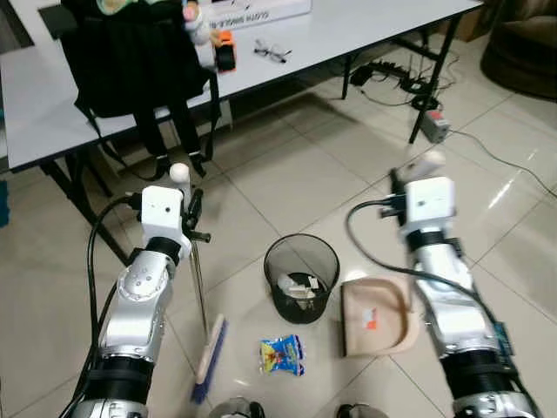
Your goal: Sweep floor
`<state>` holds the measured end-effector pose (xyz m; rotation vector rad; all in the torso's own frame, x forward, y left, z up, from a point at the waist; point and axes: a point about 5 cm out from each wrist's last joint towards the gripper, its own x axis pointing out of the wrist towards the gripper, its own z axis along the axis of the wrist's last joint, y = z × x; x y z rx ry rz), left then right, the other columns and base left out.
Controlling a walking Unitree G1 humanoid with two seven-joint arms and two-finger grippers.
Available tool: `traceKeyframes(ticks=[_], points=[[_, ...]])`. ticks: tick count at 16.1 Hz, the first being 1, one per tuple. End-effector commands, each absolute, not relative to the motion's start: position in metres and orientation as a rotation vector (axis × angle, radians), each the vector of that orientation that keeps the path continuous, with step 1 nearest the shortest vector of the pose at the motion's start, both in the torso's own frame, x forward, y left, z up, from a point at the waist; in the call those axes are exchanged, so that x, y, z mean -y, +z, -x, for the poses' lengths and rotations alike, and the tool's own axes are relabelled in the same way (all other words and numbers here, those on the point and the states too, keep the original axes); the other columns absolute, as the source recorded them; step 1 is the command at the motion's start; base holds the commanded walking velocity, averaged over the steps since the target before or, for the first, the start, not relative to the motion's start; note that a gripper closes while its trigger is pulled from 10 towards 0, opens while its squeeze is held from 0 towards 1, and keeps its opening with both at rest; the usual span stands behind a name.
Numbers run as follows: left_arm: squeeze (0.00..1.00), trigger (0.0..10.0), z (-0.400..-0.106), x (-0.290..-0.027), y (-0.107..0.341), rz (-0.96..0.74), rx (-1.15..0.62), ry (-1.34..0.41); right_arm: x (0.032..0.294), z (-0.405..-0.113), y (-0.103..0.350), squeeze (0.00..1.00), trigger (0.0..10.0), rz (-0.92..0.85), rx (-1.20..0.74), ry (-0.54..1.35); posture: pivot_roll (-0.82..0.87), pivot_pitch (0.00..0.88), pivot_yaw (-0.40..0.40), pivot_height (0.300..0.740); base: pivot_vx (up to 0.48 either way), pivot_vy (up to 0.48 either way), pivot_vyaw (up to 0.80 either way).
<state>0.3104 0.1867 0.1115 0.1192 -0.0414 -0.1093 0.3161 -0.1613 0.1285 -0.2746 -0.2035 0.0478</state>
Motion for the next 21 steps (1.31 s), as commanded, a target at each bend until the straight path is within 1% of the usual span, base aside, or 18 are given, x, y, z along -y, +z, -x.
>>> traceKeyframes(ticks=[1, 2, 7, 8, 9, 12, 14, 16, 17, 19, 21], points=[[0.00, 10.0, -0.314, -0.185, 0.115, -0.146, 0.071, -0.114, 0.156, -0.318, 0.128, 0.00, 10.0, 0.296, 0.199, 0.078, 0.00, 0.165, 0.067, 0.740, 0.000, 0.000, 0.00], [0.00, 10.0, -0.317, -0.184, 0.113, -0.149, 0.064, -0.117, 0.149, -0.316, 0.120, 0.00, 10.0, 0.294, 0.161, 0.107, 0.00, 0.180, 0.060, 0.740, 0.000, 0.000, 0.00], [0.00, 10.0, -0.326, -0.180, 0.110, -0.155, 0.083, -0.120, 0.140, -0.308, 0.106, 0.00, 10.0, 0.297, 0.108, 0.136, -0.01, 0.229, 0.059, 0.740, 0.000, 0.000, 0.00], [0.00, 10.0, -0.329, -0.174, 0.111, -0.133, 0.133, -0.125, 0.138, -0.306, 0.103, 0.00, 10.0, 0.246, 0.123, 0.119, -0.01, 0.254, 0.063, 0.740, 0.000, 0.000, 0.00], [0.00, 10.0, -0.329, -0.170, 0.106, -0.136, 0.135, -0.126, 0.135, -0.304, 0.100, 0.00, 10.0, 0.203, 0.119, 0.111, 0.00, 0.272, 0.063, 0.740, 0.000, 0.000, 0.00], [0.00, 10.0, -0.327, -0.163, 0.100, -0.163, 0.133, -0.142, 0.131, -0.305, 0.097, 0.00, 10.0, 0.171, 0.105, 0.111, 0.01, 0.289, 0.068, 0.740, 0.000, 0.000, 0.00], [0.00, 10.0, -0.327, -0.155, 0.092, -0.181, 0.123, -0.164, 0.119, -0.307, 0.094, 0.00, 10.0, 0.133, 0.101, 0.136, 0.01, 0.291, 0.073, 0.740, 0.000, 0.000, 0.00], [0.00, 10.0, -0.330, -0.142, 0.090, -0.153, 0.119, -0.189, 0.108, -0.306, 0.094, 0.00, 10.0, 0.156, 0.119, 0.157, 0.01, 0.300, 0.078, 0.740, 0.000, 0.000, 0.00], [0.00, 10.0, -0.330, -0.139, 0.089, -0.147, 0.118, -0.196, 0.108, -0.305, 0.095, 0.00, 10.0, 0.168, 0.127, 0.151, 0.01, 0.300, 0.079, 0.740, 0.000, 0.000, 0.00], [0.00, 10.0, -0.329, -0.132, 0.086, -0.127, 0.120, -0.221, 0.115, -0.306, 0.103, 0.00, 10.0, 0.228, 0.192, 0.090, 0.00, 0.304, 0.086, 0.740, 0.000, 0.000, 0.00], [0.00, 10.0, -0.329, -0.130, 0.085, -0.122, 0.122, -0.231, 0.120, -0.306, 0.108, 0.00, 10.0, 0.256, 0.238, 0.074, 0.00, 0.303, 0.088, 0.740, 0.000, 0.000, 0.00]])
